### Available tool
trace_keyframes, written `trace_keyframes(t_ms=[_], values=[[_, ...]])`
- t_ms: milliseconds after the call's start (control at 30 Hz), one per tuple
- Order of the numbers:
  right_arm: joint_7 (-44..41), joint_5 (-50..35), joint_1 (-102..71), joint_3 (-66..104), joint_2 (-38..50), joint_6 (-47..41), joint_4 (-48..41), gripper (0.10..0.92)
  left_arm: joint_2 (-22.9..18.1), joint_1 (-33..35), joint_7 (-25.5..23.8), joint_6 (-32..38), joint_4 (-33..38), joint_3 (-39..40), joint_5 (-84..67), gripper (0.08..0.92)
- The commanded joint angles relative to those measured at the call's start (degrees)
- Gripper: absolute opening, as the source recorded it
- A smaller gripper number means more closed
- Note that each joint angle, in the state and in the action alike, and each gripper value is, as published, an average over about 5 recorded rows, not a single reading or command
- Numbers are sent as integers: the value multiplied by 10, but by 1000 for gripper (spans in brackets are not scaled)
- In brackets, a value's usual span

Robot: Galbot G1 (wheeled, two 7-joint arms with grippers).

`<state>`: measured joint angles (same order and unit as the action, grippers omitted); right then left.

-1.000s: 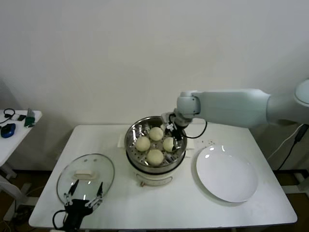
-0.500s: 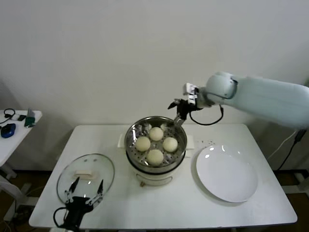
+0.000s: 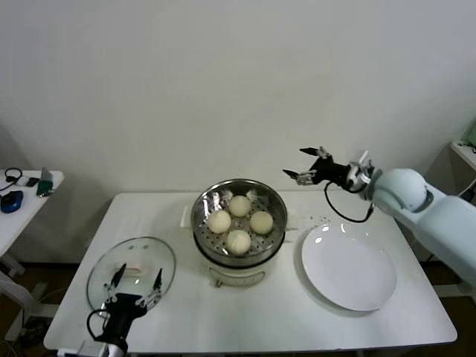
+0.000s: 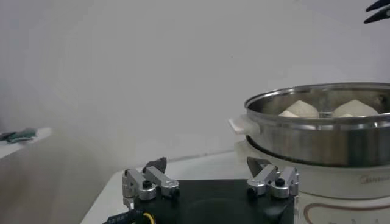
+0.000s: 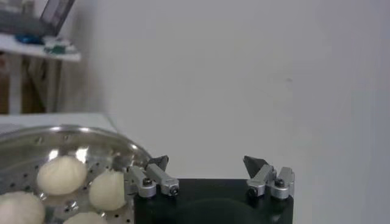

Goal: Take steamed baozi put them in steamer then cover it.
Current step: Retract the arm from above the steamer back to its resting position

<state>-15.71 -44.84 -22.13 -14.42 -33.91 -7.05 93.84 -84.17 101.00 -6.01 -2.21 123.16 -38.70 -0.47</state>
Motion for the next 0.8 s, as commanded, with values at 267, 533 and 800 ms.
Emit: trace_keyframes(t_ms=[267,533,800], values=[[22,85,-753,604,-239,239,60,823,37,-11,86,4,-8,2,142,823],[46,116,-784,540,-321,285,68,823,94,-4,225,40,-32,-32,444,823],[66,147,-794,483,-351,296,56,823,102,-37,289,64,-186,-11,673,823]])
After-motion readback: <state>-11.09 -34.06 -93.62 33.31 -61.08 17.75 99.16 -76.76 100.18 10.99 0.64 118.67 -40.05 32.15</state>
